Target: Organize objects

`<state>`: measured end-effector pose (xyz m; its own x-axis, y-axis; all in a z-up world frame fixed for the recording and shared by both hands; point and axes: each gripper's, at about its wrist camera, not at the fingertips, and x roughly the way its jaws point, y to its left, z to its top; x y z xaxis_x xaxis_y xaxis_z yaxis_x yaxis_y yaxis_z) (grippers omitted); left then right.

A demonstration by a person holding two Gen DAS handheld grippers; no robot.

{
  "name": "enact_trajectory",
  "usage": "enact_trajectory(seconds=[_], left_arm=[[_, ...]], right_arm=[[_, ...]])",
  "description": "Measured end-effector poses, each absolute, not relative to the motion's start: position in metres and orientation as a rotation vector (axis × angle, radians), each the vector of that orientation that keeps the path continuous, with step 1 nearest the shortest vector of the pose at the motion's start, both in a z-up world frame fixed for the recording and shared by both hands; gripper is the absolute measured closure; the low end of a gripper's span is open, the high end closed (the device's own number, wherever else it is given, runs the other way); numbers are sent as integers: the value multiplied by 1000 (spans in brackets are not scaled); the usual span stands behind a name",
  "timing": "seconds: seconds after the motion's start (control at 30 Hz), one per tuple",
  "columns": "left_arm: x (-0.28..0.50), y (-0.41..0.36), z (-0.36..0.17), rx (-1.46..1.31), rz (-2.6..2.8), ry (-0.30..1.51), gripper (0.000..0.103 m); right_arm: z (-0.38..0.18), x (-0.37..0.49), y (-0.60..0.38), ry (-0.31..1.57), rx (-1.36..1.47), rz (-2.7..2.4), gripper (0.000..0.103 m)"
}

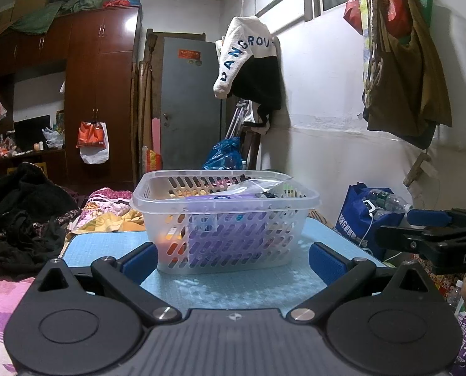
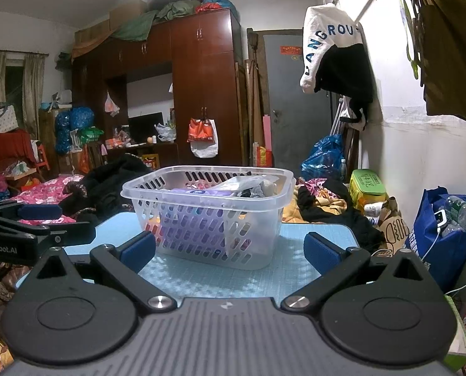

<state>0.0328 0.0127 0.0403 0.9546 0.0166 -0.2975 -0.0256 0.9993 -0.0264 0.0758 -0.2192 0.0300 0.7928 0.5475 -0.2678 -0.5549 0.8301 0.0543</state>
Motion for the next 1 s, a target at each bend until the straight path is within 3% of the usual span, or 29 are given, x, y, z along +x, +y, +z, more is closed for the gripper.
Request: enact_trajectory(seconds=[1.0], left_arm=[[37,14,38,-36,14,315,0]], right_arm=[[30,76,-220,280,-26,593,0]])
